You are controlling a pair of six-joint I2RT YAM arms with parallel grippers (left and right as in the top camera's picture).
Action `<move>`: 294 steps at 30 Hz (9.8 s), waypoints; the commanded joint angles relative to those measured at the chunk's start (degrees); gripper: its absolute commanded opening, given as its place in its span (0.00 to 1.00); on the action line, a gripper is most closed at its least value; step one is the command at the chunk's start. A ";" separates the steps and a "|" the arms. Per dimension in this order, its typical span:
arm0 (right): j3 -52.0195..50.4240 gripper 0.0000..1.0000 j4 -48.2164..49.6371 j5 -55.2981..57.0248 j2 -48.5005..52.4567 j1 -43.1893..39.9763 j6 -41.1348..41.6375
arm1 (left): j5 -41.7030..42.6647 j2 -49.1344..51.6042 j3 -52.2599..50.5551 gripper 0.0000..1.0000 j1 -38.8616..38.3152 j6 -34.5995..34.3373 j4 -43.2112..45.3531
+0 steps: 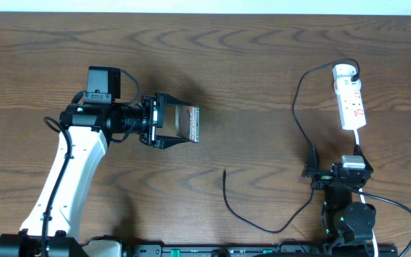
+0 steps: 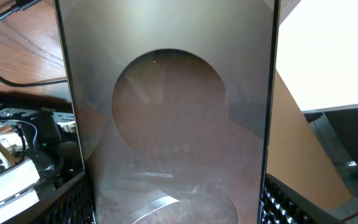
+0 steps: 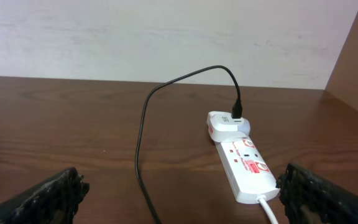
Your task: Plug charger to phone and switch on socket
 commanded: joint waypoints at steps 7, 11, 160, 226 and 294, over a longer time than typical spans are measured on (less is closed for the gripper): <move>-0.04 0.99 -0.26 0.24 -0.26 0.35 -0.70 | -16.33 -1.51 2.12 0.07 -0.02 1.27 -4.63; -0.04 0.99 -0.26 0.24 -0.26 0.35 -0.70 | -33.92 -1.49 2.12 0.07 -0.02 1.29 -10.86; 34.88 0.68 50.97 -41.68 97.15 37.83 76.30 | -62.31 -1.36 1.90 0.07 -17.81 -8.39 -14.49; 34.88 0.36 49.66 -34.82 97.15 40.52 76.30 | -60.78 -1.31 1.90 0.07 -22.36 -10.54 -11.93; 34.88 0.01 49.66 -34.47 97.15 40.46 76.26 | -60.81 -0.59 1.90 0.71 -23.06 -12.68 -13.18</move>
